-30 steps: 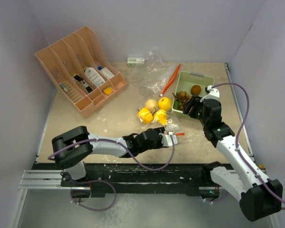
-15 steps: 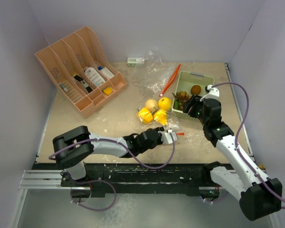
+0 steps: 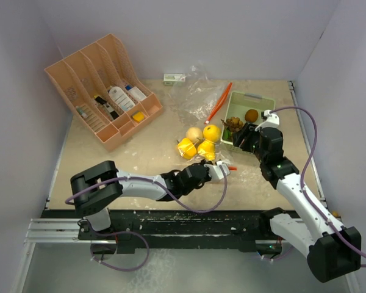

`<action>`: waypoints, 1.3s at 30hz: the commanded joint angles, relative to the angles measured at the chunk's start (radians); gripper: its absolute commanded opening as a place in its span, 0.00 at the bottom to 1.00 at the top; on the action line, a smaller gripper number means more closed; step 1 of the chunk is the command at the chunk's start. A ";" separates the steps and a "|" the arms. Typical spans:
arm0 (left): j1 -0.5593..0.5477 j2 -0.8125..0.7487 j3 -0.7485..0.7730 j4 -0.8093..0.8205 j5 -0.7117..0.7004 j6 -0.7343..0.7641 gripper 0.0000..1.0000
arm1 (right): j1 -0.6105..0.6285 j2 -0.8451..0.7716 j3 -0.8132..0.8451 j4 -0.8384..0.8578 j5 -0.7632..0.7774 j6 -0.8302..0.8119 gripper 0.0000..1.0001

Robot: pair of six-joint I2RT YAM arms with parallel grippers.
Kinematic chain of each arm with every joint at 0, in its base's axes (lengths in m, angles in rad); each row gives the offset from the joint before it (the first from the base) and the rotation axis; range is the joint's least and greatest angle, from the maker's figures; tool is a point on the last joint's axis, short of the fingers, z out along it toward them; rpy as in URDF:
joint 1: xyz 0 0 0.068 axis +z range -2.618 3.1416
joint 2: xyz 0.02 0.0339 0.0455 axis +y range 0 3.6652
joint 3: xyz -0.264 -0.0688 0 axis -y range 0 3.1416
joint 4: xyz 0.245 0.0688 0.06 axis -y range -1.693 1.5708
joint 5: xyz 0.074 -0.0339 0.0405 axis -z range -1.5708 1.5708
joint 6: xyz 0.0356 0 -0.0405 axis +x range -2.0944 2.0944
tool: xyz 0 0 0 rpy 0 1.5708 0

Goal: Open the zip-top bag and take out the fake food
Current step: Open the zipper of the food storage bag at the center of the board.

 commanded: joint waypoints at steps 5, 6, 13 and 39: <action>0.080 -0.136 0.156 -0.203 -0.249 -0.185 0.00 | -0.004 -0.050 -0.002 0.087 -0.065 0.018 0.58; 0.085 -0.166 0.177 -0.260 -0.285 -0.203 0.00 | -0.004 -0.042 0.001 0.097 -0.072 0.018 0.58; 0.091 -0.319 0.341 -0.598 -0.510 -0.270 0.00 | -0.003 0.076 0.054 0.189 -0.156 0.009 0.58; 0.130 -0.016 0.532 -0.731 -0.290 -0.502 0.00 | 0.199 0.120 -0.008 0.433 -0.386 0.190 0.01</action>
